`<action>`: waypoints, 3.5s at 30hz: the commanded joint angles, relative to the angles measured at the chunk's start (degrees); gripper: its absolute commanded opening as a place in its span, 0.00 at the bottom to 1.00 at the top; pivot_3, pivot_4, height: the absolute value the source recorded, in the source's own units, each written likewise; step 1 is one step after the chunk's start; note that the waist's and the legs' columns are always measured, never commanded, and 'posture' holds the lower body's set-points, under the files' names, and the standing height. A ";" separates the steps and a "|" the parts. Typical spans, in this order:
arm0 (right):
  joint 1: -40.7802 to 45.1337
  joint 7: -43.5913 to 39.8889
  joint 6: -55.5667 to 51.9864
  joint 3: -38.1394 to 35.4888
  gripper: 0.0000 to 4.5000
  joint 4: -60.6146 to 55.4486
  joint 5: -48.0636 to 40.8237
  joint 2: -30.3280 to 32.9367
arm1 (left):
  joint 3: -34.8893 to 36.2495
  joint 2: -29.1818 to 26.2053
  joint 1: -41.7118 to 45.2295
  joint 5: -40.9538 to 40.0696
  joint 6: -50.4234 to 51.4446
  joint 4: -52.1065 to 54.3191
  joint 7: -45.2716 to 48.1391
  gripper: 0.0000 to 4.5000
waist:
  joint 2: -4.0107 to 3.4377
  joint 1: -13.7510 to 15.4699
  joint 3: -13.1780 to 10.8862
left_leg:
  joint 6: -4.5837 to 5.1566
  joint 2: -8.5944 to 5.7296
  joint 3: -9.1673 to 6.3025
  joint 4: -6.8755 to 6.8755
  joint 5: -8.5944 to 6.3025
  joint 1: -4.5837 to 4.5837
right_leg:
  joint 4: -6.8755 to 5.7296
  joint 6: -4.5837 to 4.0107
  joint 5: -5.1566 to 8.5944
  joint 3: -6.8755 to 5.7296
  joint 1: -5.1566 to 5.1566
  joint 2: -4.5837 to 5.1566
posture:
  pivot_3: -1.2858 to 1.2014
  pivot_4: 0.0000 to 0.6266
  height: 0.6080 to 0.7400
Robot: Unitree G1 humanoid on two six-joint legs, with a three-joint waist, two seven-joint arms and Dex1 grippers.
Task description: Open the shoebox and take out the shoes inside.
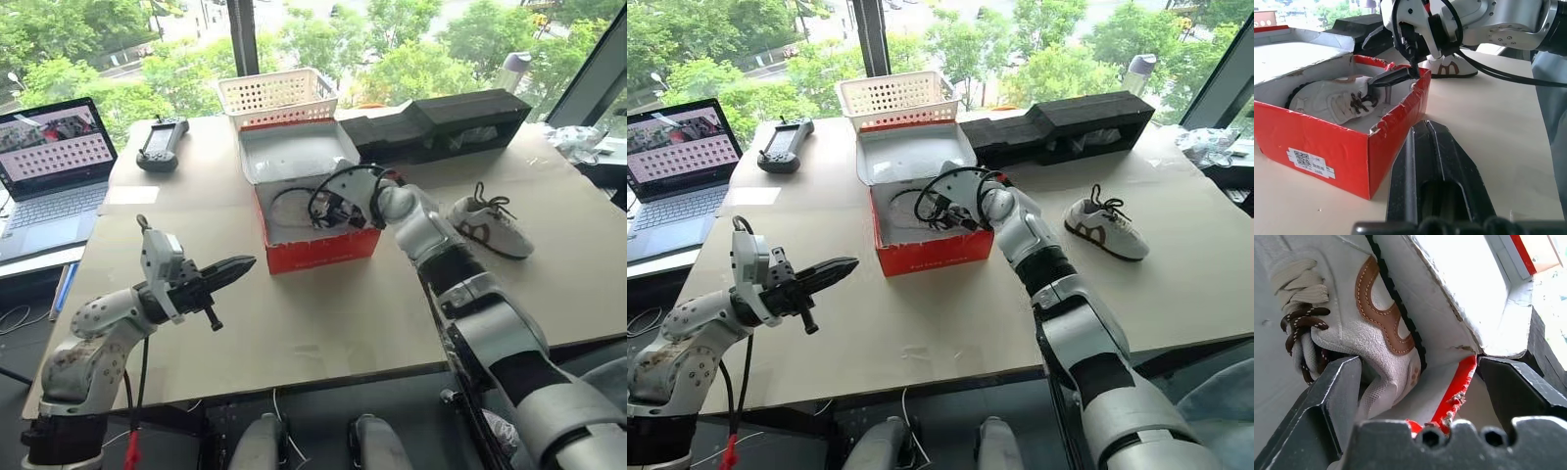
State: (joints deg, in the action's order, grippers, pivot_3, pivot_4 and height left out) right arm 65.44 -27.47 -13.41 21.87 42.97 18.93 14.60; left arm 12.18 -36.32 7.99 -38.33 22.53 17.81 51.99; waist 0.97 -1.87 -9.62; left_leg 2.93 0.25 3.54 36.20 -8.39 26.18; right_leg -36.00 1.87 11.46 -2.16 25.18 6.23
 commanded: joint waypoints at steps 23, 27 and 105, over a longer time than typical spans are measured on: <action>3.38 3.77 12.33 -0.17 0.28 21.36 3.52 -6.96 | 1.08 -0.81 -1.10 -0.33 -0.21 2.64 -0.48 0.00 | 0.16 -0.67 0.15 | -0.47 0.06 -0.01 -0.21 -0.26 -1.05 | 0.03 -0.50 0.32 0.03 -0.87 -0.02 | 0.52 0.24 0.94; 3.43 3.36 12.27 -0.62 0.01 21.55 3.21 -7.39 | 1.17 -1.09 -1.09 -0.34 -0.22 2.32 -0.27 0.00 | 0.18 -0.66 0.17 | -0.48 0.07 -0.02 -0.21 -0.27 -1.06 | 0.03 -0.51 0.33 0.03 -0.87 -0.02 | 0.52 0.24 0.94; -13.41 -9.76 -59.52 -29.29 0.01 -38.75 -31.15 33.75 | -3.73 0.50 3.41 2.67 -1.38 -3.30 3.75 0.00 | 0.08 1.18 0.06 | -0.12 0.39 0.26 -0.16 -0.02 -0.03 | 0.14 -0.32 0.14 0.00 0.09 -0.15 | 0.52 0.24 0.94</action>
State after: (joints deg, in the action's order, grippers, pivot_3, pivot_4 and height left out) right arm 52.22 -36.97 -73.11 -7.18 5.07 -12.11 45.73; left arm 8.17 -35.77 10.89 -35.83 22.33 13.57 55.28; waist 1.05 -0.69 -9.56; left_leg 2.81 0.64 3.80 36.04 -8.41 26.16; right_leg -35.84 1.56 11.60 -2.16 25.28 6.09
